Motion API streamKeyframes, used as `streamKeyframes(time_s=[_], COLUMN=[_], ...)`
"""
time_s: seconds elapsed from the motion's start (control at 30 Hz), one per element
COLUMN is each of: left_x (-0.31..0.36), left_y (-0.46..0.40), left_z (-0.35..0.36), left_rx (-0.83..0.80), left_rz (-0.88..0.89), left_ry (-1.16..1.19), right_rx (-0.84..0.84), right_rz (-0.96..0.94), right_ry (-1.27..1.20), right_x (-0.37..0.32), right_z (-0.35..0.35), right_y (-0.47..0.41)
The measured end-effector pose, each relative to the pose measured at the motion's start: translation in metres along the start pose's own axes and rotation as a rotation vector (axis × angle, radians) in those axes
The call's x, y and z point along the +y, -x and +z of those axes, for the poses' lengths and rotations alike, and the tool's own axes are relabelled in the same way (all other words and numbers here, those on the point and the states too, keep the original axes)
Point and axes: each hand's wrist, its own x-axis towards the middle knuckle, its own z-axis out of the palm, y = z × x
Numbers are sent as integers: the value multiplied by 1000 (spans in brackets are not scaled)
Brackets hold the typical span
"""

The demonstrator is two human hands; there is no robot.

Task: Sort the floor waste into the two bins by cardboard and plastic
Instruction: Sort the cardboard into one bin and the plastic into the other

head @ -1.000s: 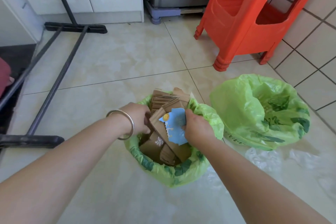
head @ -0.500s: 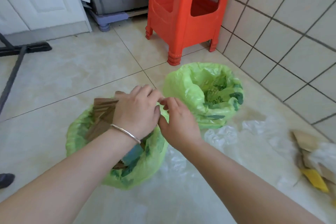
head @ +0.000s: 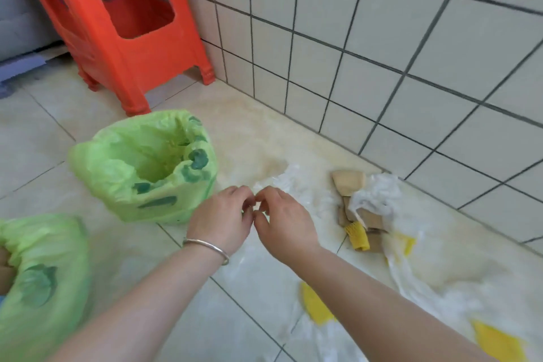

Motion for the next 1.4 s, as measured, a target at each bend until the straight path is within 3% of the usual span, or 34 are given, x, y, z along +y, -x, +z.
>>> streamKeyframes(time_s=[0.23,0.4,0.6,0.77,1.0,1.1,1.4], left_x=[123,144,124,122,128,124,130], left_y=[-27,-42,-63,-86,-110,-120,-132], left_z=[96,140,180,219,256,266,273], left_rx=[-272,-440,-554,-556,-381,-361,-517], left_rz=[36,-52,-184,-215,-371,-472,-477], left_ry=[-139,-166,-94,36,237,326,413], right_rx=[-60,-165,-174,-182,-296,-285,-82], right_rz=[284,399,518,519,408,404,372], right_ry=[-135,-120,-17,159,406,400,253], right_x=[138,194,241,273,291,294,301], right_z=[-50,-40,-25,-16,3,12,19], right_y=[21,34,41,38,16,15,25])
